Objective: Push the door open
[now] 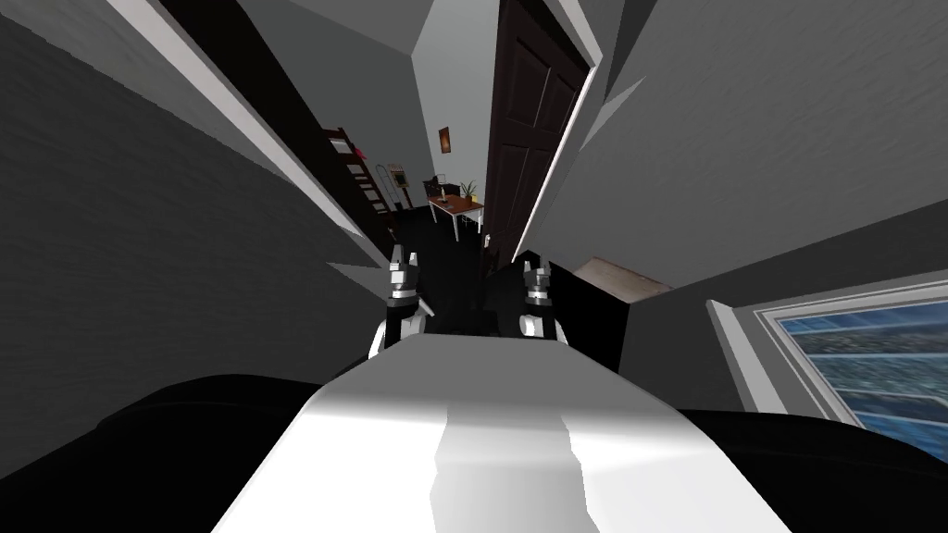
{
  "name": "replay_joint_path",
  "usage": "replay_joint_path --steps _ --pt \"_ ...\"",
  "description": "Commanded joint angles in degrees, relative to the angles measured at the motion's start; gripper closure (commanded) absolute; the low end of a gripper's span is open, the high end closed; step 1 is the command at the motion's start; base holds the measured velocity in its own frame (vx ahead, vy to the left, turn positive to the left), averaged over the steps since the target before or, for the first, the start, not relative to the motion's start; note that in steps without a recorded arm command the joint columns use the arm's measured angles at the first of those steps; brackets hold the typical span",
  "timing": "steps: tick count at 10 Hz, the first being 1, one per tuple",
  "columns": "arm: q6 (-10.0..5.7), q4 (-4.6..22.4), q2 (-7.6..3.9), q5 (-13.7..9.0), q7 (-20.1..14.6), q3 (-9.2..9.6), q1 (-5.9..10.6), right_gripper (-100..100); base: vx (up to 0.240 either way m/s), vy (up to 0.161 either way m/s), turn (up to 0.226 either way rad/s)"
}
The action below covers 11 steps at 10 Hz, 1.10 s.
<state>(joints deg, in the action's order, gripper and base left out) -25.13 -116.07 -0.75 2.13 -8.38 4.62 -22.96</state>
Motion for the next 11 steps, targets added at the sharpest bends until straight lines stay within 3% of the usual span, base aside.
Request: replay_joint_path --steps 1,11 --pt "-0.69 2.2 -0.26 0.5 -0.1 0.28 0.86 -100 0.093 -0.034 0.037" --pt "-4.99 17.3 -2.54 3.1 -1.4 1.10 7.22 -100 0.094 -0.049 0.044"
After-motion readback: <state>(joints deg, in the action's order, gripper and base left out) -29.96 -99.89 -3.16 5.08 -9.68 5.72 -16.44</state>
